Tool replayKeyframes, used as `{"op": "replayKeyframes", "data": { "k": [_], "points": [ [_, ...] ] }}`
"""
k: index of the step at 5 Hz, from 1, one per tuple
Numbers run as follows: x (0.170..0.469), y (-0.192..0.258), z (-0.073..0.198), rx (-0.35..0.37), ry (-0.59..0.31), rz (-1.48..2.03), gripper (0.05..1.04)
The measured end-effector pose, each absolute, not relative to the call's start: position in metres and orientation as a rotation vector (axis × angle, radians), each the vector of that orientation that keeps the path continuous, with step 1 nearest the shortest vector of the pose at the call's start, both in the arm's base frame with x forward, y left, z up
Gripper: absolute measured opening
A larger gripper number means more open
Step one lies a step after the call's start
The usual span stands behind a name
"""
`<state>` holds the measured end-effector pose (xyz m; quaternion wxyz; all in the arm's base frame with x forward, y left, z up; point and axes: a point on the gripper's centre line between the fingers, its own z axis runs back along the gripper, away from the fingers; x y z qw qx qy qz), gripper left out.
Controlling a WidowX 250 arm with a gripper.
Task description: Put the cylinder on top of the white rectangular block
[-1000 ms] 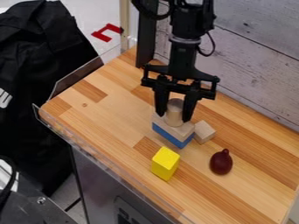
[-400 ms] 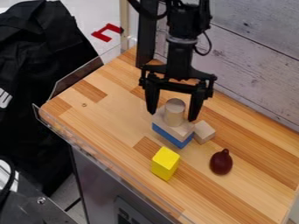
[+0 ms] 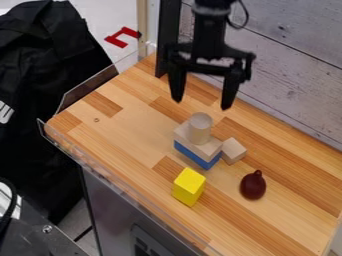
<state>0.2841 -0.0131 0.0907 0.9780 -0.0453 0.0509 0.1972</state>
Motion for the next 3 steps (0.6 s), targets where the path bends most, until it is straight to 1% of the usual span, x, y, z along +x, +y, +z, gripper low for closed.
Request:
{"op": "replayKeyframes", "data": {
  "k": [1,2,3],
  "points": [
    [0.284,-0.013,0.097,-0.064,0.105,0.367,1.000],
    [0.281,-0.023,0.098,-0.050,0.125,0.315,1.000],
    [0.273,-0.025,0.102,-0.048,0.119,0.294,1.000]
  ]
}}
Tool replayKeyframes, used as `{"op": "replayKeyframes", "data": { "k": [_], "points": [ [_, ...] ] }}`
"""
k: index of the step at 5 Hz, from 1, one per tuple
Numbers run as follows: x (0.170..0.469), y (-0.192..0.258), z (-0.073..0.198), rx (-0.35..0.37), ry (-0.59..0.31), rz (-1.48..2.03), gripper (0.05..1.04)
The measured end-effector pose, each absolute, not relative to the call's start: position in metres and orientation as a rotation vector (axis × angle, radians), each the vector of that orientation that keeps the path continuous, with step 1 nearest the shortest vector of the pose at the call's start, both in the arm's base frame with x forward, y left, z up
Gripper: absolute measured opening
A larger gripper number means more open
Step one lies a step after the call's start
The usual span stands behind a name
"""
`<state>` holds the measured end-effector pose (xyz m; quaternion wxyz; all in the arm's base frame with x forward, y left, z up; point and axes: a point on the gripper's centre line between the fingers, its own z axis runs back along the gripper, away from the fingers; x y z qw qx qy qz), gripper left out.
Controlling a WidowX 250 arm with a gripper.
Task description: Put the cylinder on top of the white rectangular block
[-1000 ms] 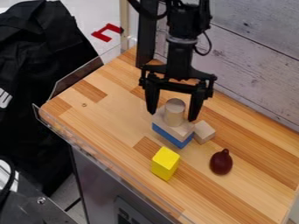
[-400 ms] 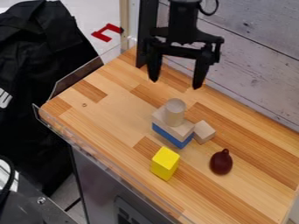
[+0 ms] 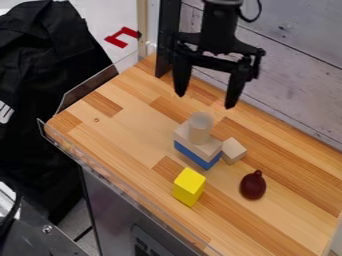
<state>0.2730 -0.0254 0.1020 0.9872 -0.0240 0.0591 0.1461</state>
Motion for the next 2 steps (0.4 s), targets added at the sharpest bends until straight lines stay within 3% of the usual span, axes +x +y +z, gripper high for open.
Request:
{"op": "replayKeyframes", "data": {
  "k": [2],
  "points": [
    [0.2505,-0.0216,0.0912,-0.060,0.128,0.275,1.000]
  ]
}}
